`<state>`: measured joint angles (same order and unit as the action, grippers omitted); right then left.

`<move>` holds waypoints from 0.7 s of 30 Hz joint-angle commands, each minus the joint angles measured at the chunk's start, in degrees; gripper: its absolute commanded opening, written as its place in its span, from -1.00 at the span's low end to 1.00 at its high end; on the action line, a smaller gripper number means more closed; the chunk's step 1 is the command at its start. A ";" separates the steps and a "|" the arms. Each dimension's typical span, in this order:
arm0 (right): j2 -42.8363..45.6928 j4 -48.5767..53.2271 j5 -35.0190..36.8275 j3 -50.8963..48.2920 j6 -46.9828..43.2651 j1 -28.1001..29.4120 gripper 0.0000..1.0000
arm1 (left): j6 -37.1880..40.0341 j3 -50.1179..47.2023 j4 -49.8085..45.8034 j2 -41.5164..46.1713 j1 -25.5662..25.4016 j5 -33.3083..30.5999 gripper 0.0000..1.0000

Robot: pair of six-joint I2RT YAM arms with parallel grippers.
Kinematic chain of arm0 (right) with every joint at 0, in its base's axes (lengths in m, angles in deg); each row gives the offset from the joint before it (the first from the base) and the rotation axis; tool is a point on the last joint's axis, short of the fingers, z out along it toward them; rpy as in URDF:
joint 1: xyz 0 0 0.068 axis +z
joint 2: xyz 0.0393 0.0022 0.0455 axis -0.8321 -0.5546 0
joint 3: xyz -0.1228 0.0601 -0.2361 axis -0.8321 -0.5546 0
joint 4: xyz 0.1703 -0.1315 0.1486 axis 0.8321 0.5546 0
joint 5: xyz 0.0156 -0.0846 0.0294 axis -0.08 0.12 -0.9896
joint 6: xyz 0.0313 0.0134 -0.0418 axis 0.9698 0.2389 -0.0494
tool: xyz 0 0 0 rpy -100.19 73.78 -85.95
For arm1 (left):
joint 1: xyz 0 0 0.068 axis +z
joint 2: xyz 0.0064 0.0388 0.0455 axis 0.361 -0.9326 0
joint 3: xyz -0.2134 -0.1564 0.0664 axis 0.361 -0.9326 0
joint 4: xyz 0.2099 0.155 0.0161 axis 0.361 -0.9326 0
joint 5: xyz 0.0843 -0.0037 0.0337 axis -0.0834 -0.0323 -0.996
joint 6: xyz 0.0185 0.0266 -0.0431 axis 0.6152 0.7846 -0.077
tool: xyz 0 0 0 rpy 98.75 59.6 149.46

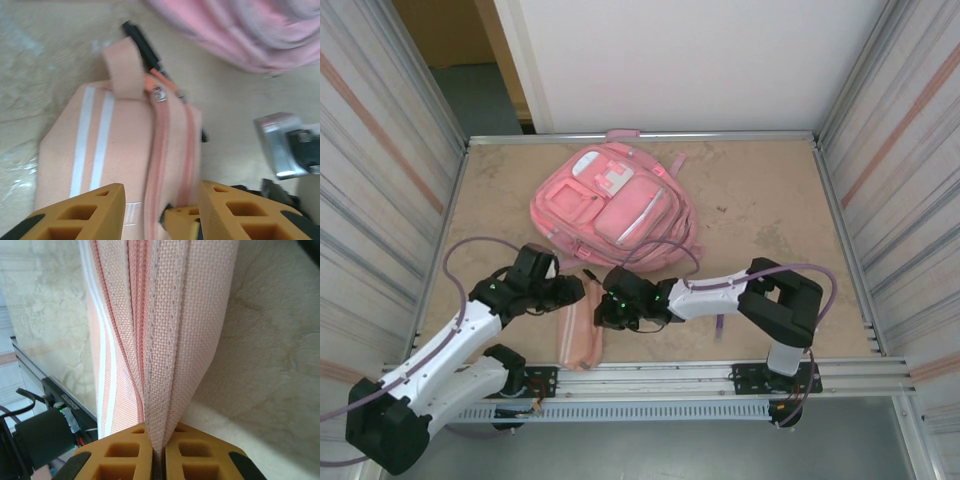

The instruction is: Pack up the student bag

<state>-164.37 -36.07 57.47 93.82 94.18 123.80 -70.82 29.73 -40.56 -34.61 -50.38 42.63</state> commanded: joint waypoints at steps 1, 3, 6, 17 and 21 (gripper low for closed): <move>4.73 5.92 3.66 0.95 -6.10 -0.32 -0.84 | 3.64 5.47 -1.10 0.65 -0.14 2.41 -0.11; 7.66 7.92 6.05 0.32 -8.06 -0.45 -0.85 | 7.80 8.82 -1.88 0.12 -1.64 -0.92 -0.11; 12.29 12.42 7.26 0.31 -11.62 -1.87 -0.86 | 11.96 14.93 -5.97 -2.04 -2.52 -5.75 -0.09; 36.50 26.77 13.03 -2.59 -21.18 -15.31 -0.87 | 25.27 25.65 1.66 -12.78 -5.18 7.73 -0.31; 46.14 34.08 13.22 -2.98 -24.91 -27.43 -0.87 | 32.57 30.72 1.47 -20.46 -8.54 4.31 -0.20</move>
<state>-123.73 -10.24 68.71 91.37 74.09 102.07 -47.06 56.92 -40.82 -51.59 -57.24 45.82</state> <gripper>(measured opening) 0.068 0.388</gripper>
